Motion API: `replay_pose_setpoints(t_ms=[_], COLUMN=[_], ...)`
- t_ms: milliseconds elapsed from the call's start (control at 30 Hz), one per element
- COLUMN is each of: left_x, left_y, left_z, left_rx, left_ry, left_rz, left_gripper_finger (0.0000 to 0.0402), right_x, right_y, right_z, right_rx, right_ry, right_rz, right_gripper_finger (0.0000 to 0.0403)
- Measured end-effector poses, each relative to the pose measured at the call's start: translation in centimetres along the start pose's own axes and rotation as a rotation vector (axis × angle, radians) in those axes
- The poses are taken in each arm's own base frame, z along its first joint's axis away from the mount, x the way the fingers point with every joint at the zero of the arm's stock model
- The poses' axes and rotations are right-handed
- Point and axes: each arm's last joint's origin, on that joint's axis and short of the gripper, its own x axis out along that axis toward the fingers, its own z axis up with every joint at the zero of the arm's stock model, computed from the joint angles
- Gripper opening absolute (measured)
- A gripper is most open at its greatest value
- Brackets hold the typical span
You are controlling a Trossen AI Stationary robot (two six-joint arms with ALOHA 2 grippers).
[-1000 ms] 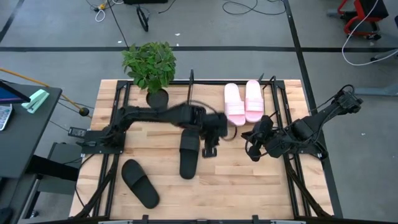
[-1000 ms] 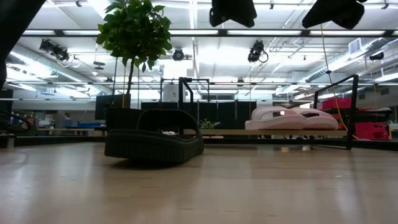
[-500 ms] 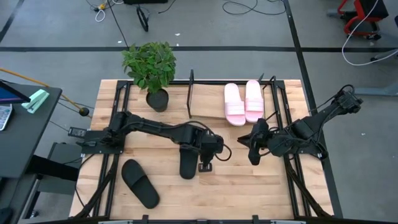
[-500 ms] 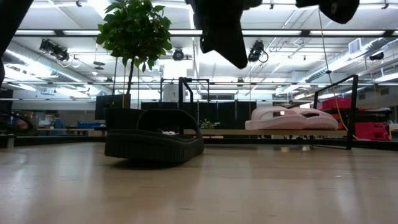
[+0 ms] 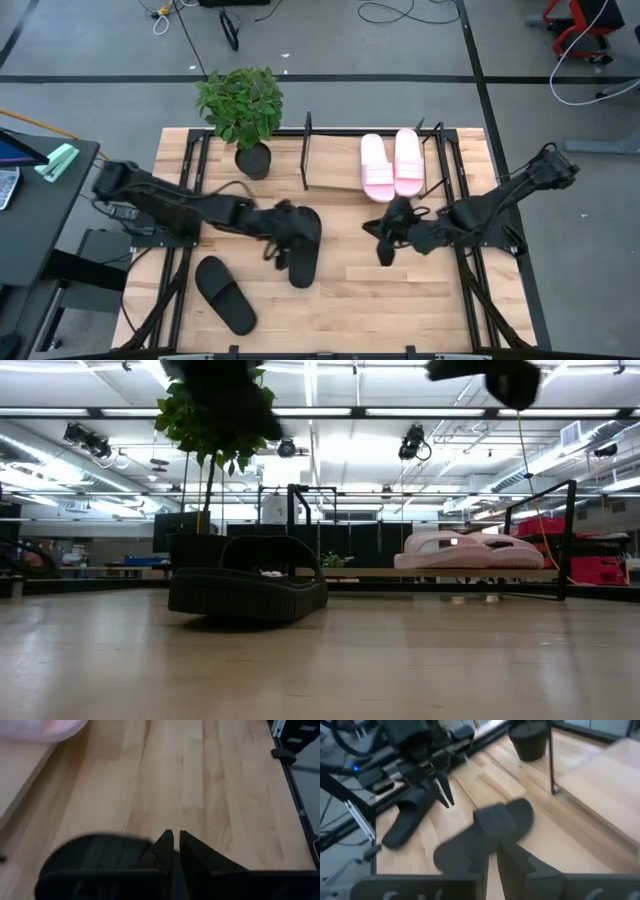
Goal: Pick and place slides into the shelf
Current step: Put the right black slide on the shelf
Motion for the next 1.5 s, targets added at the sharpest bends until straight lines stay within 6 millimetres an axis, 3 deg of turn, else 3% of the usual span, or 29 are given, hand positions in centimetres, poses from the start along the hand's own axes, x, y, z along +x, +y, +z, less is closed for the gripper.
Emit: replay_pose_setpoints(t_ms=[233,433,767,1067,1300,1500], left_x=[-3.9,-6.6,-9.6,-9.8,-9.9,-9.9], left_y=[1.2,1.5,1.3,1.6,2.1,2.3], left_z=[-5.7,-7.8,-8.7,-8.7,-8.8,-8.7], left_rx=[-0.084,-0.147,-0.135,-0.149,-0.245,-0.356], left_ry=[-0.018,-0.09,-0.133,-0.134,-0.193,-0.229], left_rz=[0.022,0.014,-0.01,0.005,0.158,0.185], left_gripper_finger=[0.0023,0.0024,0.0012,0.0022,0.0015,0.0013], right_x=[5.2,8.2,10.0,12.5,14.5,16.2], right_y=[0.6,0.0,-1.4,-4.2,-6.6,-8.5], right_z=[0.3,0.0,0.7,1.6,1.9,1.6], right_rx=[0.033,0.072,0.092,0.064,0.045,0.067], right_ry=[-0.049,0.003,0.063,0.129,0.185,0.24], right_rz=[0.055,0.084,0.131,0.137,0.135,0.125], right_gripper_finger=[0.0042,0.0042,0.0042,0.0063,0.0084,0.01])
